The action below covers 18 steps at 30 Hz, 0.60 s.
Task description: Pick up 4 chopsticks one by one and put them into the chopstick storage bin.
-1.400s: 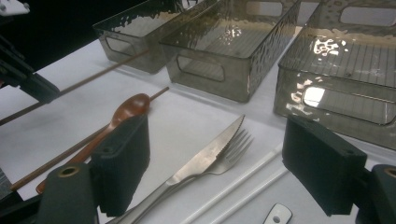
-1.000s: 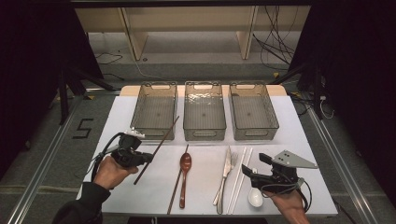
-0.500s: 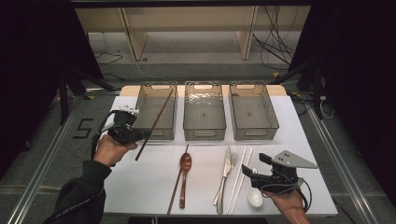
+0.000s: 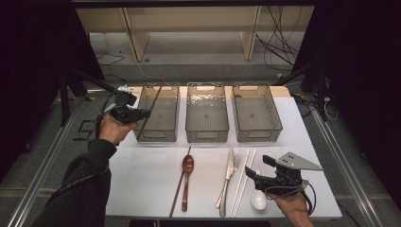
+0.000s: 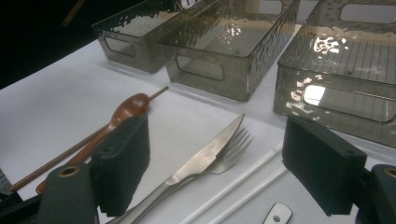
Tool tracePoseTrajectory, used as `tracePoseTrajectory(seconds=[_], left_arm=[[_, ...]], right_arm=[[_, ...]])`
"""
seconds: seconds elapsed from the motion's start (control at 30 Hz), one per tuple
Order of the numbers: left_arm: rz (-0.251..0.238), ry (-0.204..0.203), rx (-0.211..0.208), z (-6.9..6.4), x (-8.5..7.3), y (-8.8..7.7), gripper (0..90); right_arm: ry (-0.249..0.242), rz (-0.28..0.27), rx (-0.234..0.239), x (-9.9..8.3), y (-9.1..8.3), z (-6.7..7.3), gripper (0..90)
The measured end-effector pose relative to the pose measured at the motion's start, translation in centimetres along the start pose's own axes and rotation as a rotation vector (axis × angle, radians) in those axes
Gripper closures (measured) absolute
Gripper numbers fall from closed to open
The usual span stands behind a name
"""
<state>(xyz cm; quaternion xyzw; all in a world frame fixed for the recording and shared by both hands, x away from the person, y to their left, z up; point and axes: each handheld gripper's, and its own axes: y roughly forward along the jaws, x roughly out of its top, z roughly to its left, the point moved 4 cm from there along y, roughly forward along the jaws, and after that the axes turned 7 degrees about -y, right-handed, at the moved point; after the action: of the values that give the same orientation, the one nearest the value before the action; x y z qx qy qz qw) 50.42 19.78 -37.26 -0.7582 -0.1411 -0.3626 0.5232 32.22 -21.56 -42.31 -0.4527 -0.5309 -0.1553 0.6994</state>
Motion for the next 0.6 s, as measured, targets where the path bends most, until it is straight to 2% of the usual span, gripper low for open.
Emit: tracePoseTrajectory(seconds=[0.27,0.33,0.4,0.6], left_arm=[[-0.011,-0.017,0.053,2.6,1.3,2.2,84.2],[-0.016,-0.034,0.056,3.0,1.6,2.5,84.2],[-0.022,-0.042,0.056,3.3,1.9,2.8,84.2],[-0.016,-0.028,0.08,3.6,2.4,3.9,84.2]], right_arm=[[0.007,0.004,0.002,-0.1,0.1,-0.1,24.3],[0.007,0.004,0.002,-0.1,0.1,-0.1,24.3],[0.008,0.003,0.003,-0.1,0.1,-0.1,24.3],[0.009,0.001,0.007,-0.1,0.0,-0.1,24.3]])
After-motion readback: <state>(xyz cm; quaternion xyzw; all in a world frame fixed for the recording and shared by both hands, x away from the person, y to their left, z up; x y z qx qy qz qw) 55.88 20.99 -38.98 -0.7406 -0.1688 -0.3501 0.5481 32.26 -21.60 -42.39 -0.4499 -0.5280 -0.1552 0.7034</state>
